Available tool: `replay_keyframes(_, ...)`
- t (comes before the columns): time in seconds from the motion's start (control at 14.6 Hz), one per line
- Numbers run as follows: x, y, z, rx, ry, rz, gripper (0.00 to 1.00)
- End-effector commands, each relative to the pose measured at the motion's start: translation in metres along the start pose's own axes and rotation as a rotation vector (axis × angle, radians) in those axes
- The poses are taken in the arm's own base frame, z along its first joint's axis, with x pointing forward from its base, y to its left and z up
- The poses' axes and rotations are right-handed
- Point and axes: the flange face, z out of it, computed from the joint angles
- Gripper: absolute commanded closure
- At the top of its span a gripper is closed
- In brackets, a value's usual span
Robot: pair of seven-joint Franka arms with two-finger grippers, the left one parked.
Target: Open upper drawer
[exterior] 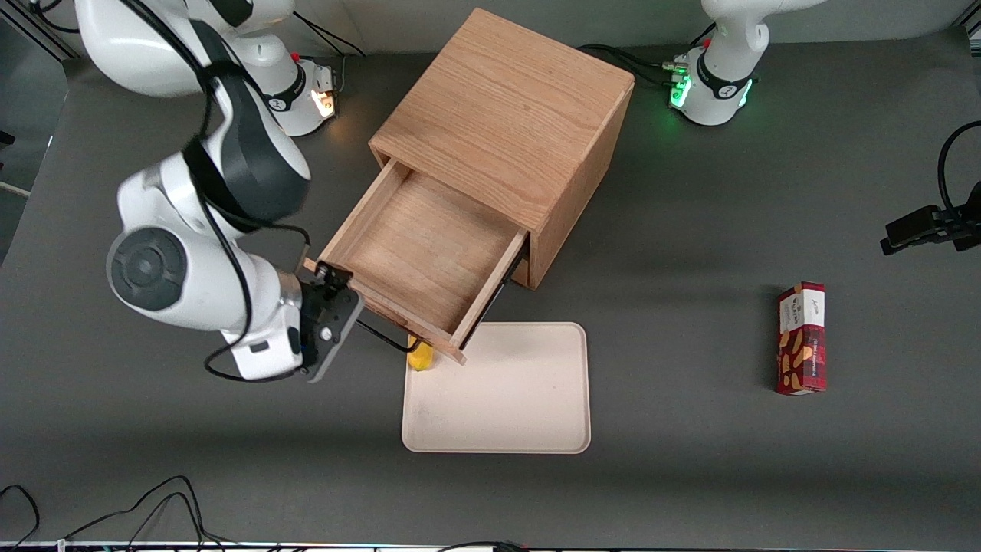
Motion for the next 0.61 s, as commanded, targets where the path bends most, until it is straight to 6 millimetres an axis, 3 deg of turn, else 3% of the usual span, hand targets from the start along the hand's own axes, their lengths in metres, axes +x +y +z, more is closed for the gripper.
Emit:
replay_keyframes(0.0, -0.036, -0.025, -0.018, -0.005, -0.051, -0.001, 0.0)
replay_keyframes(0.34, -0.139, -0.055, -0.033, -0.079, -0.023, 0.099, 0.0)
replay_keyframes(0.55, -0.199, -0.047, -0.032, -0.097, -0.029, 0.28, 0.0)
